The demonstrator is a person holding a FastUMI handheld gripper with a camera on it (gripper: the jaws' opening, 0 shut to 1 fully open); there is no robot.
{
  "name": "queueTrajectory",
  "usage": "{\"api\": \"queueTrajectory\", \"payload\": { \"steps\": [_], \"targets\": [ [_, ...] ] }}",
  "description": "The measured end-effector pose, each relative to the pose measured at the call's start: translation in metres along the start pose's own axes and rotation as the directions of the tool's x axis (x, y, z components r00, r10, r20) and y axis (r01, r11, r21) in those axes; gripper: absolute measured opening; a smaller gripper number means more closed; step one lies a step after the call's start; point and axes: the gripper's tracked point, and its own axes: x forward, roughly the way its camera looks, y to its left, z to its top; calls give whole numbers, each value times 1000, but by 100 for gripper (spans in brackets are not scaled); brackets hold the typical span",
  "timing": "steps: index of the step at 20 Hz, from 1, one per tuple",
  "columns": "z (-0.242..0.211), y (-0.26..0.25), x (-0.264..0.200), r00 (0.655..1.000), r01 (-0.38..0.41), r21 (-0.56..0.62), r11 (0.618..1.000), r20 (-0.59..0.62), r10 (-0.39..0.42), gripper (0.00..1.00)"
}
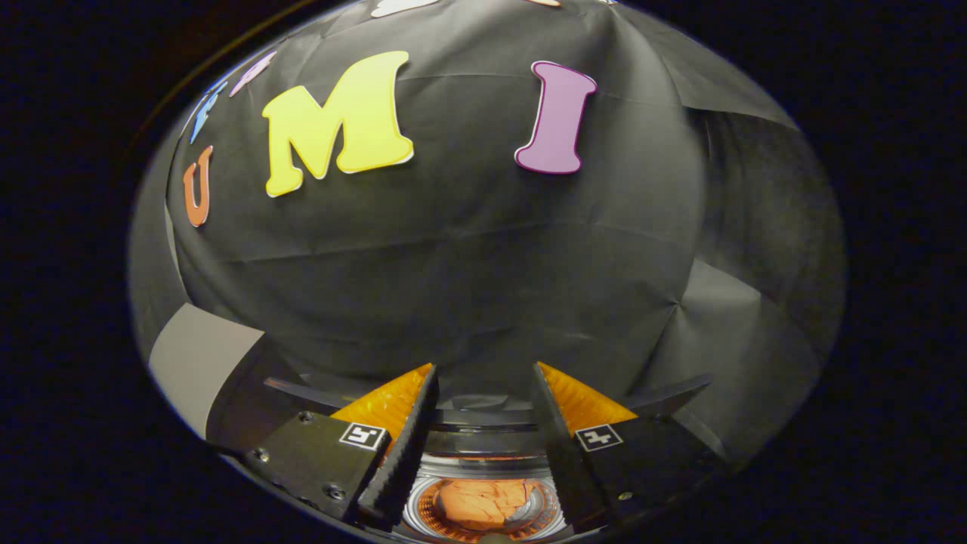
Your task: Put the clothes into the washing machine and then close the washing machine lid.
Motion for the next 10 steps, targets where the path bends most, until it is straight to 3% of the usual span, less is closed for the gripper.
{"api": "queueTrajectory", "payload": {
  "steps": [10],
  "targets": [
    [-2,0,-5,999,-15,-17,1000,43,15,77]
  ]
}}
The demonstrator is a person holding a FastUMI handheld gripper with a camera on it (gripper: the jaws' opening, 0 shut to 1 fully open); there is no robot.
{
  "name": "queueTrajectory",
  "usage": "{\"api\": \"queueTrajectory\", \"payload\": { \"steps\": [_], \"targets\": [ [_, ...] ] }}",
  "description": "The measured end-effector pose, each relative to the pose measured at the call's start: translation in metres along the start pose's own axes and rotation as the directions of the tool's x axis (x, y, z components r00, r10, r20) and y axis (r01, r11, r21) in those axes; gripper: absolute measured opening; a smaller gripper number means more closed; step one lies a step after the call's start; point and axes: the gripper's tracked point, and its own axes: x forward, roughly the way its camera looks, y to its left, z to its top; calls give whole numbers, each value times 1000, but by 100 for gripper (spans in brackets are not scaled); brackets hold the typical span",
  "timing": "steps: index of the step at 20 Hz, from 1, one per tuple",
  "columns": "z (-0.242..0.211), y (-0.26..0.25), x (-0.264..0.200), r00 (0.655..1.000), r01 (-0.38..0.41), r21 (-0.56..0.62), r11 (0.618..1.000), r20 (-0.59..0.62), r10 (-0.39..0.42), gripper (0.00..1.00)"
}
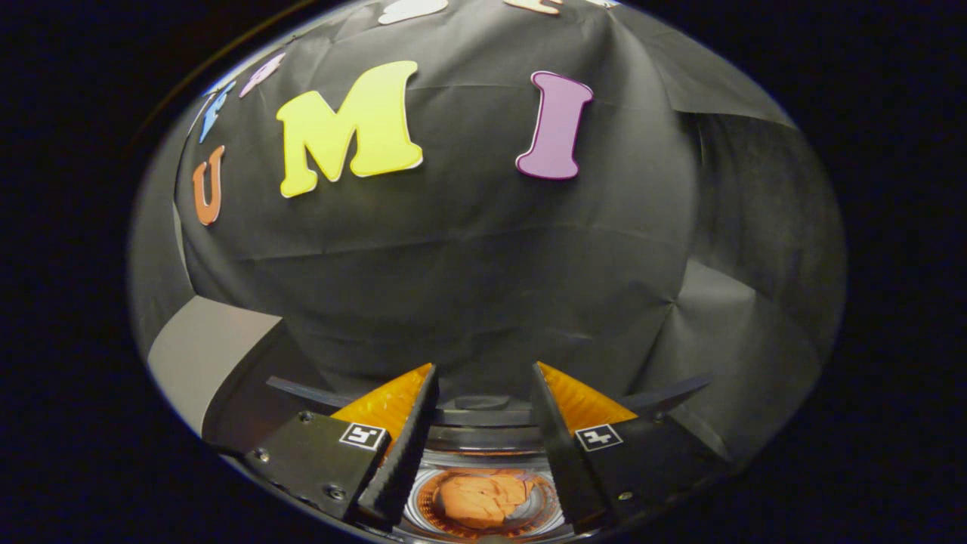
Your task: Put the clothes into the washing machine and then close the washing machine lid.
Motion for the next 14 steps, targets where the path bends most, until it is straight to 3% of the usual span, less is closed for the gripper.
{"api": "queueTrajectory", "payload": {
  "steps": [14],
  "targets": [
    [0,-1,-3,999,3,-4,1000,43,-3,77]
  ]
}}
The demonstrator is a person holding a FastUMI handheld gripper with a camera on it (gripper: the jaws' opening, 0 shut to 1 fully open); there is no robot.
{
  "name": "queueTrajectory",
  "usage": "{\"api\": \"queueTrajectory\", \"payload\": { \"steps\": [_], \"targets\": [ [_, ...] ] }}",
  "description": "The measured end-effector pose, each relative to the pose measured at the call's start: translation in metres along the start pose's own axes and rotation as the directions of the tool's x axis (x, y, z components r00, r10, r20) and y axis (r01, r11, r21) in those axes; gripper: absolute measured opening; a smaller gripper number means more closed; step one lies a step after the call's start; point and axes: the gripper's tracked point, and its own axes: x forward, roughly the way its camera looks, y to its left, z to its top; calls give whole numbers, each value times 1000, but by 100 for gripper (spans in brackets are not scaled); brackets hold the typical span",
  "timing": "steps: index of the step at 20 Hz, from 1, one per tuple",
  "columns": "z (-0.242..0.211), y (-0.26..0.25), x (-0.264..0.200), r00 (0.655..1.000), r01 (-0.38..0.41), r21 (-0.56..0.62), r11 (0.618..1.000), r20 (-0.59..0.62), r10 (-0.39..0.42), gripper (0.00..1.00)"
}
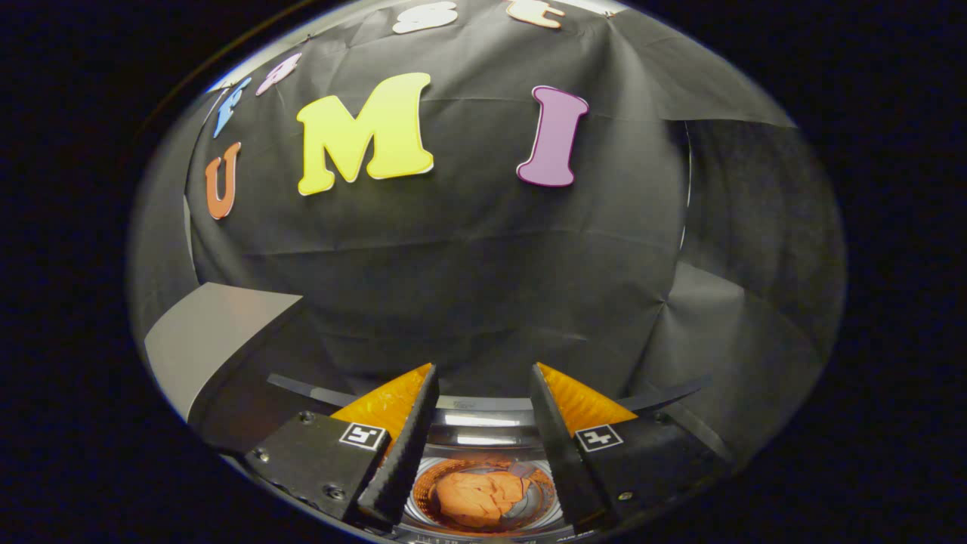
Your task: Put the clothes into the washing machine and then close the washing machine lid.
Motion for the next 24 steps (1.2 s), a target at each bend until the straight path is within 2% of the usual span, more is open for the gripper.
{"api": "queueTrajectory", "payload": {
  "steps": [10,24],
  "targets": [
    [0,0,-3,1000,29,17,999,9,-29,77],
    [-11,0,-9,1000,17,7,1000,-2,-17,77]
  ]
}}
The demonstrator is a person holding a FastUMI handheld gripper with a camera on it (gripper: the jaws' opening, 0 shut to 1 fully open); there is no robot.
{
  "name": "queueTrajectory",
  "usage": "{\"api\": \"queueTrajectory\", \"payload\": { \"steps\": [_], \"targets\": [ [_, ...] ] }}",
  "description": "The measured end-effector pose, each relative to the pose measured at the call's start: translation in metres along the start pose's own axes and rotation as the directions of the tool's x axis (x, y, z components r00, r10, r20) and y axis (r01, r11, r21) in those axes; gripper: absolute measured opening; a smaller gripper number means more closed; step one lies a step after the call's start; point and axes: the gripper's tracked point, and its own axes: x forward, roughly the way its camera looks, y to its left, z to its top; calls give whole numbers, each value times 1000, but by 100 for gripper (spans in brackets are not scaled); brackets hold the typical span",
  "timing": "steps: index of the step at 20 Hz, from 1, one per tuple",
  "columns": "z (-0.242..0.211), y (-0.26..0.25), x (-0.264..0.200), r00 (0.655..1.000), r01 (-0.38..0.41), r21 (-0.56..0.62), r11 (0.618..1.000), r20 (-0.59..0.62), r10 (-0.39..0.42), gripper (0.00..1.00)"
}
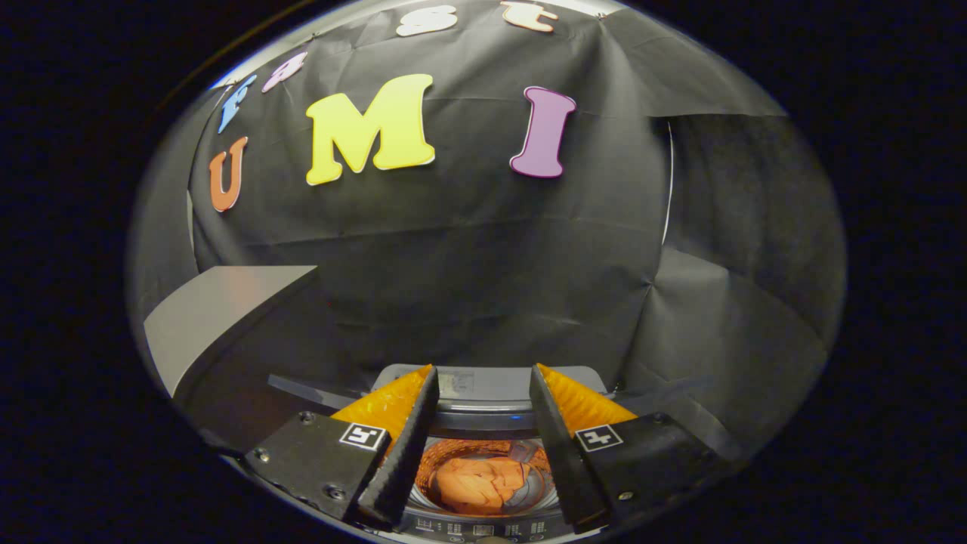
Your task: Put the clothes into the washing machine and then close the washing machine lid.
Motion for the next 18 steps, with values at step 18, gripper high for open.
{"api": "queueTrajectory", "payload": {
  "steps": [18],
  "targets": [
    [-34,-4,-32,994,29,-5,1000,-101,-29,78]
  ]
}}
